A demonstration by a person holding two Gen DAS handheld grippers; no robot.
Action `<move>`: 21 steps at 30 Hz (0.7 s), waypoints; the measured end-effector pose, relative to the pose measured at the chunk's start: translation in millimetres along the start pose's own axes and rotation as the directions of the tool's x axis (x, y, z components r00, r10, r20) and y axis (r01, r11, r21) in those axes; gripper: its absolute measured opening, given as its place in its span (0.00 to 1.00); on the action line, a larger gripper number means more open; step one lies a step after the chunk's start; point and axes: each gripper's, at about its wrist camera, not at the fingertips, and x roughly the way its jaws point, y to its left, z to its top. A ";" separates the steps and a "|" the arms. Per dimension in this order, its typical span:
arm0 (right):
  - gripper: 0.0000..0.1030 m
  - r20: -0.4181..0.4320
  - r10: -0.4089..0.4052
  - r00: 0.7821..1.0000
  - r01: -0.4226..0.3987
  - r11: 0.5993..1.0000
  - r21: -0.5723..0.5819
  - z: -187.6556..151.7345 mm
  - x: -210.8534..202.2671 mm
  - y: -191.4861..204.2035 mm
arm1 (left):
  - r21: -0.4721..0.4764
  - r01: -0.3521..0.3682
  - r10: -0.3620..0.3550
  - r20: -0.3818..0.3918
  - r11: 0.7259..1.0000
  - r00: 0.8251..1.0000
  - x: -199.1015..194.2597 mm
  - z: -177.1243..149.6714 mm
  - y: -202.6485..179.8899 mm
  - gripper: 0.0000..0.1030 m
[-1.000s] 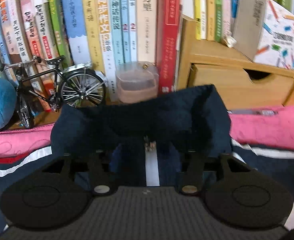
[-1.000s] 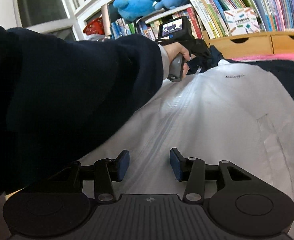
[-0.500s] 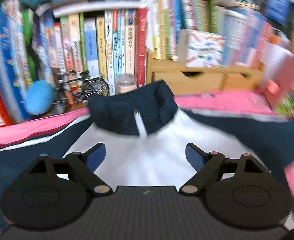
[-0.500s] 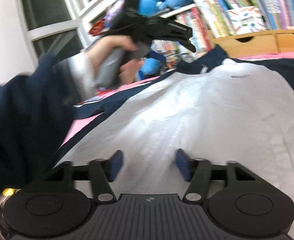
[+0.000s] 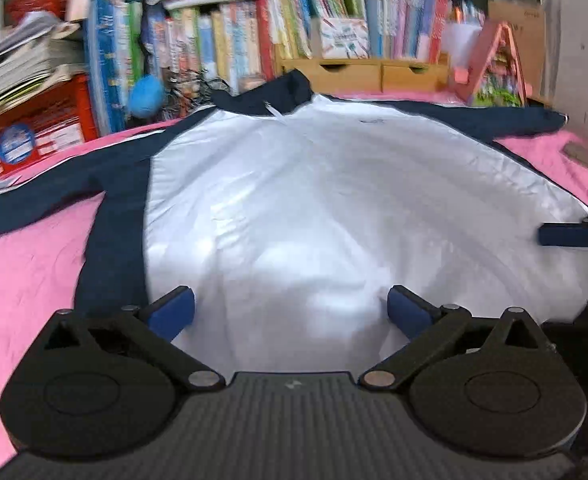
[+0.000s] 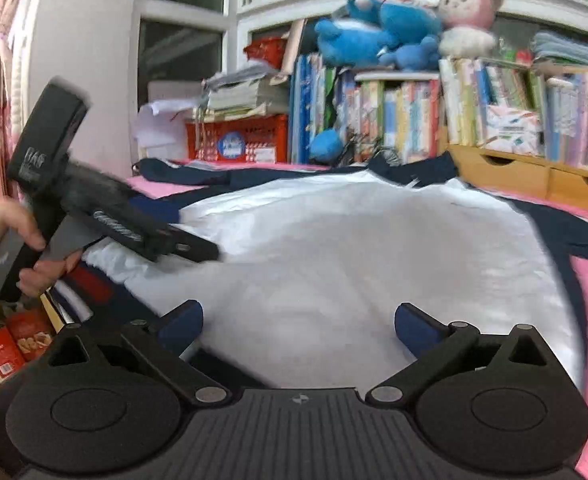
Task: Fold clothes
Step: 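Move the open right tool to the striped cuff of a sleeve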
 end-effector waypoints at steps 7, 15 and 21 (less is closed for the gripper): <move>1.00 -0.064 -0.205 0.977 0.197 0.974 -0.110 -27.9 -53.1 -20.4 | -0.039 -0.073 0.074 0.014 0.997 0.997 -28.7 -16.0 7.3 1.00; 1.00 -0.026 -0.322 0.946 0.323 0.940 0.109 -2.6 -107.6 -47.9 | -0.204 -0.083 0.081 -0.014 0.976 0.997 -64.0 18.1 -16.2 1.00; 1.00 0.099 -0.399 0.912 0.382 0.911 0.156 45.0 -129.0 -27.3 | -0.150 -0.012 0.021 0.064 0.989 0.998 -75.3 49.4 -73.2 1.00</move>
